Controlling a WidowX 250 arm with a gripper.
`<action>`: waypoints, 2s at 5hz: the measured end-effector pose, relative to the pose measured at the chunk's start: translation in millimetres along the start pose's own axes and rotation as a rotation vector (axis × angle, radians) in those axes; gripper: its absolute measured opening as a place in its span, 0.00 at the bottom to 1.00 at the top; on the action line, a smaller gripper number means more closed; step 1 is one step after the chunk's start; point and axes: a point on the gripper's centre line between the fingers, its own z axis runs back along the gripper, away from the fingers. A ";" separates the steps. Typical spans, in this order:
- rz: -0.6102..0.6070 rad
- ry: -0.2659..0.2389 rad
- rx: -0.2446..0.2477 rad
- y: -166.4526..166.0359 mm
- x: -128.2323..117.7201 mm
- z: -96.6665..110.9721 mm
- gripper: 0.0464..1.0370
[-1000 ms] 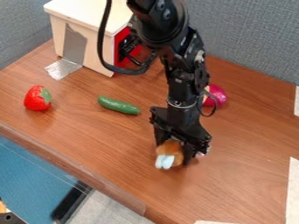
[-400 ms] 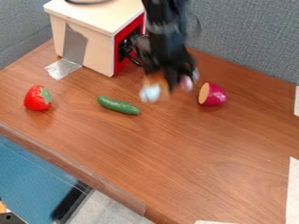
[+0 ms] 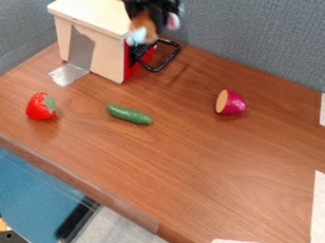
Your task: Put the brown object on top of the drawer
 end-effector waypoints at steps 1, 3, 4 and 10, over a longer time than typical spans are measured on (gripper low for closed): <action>0.039 0.004 0.032 30.3 14.1 -8.0 0.41; 0.067 0.060 0.115 65.5 27.3 -35.7 0.41; 0.064 0.066 0.137 73.8 34.6 -39.5 0.41; 0.127 0.047 0.049 93.9 36.3 18.7 0.96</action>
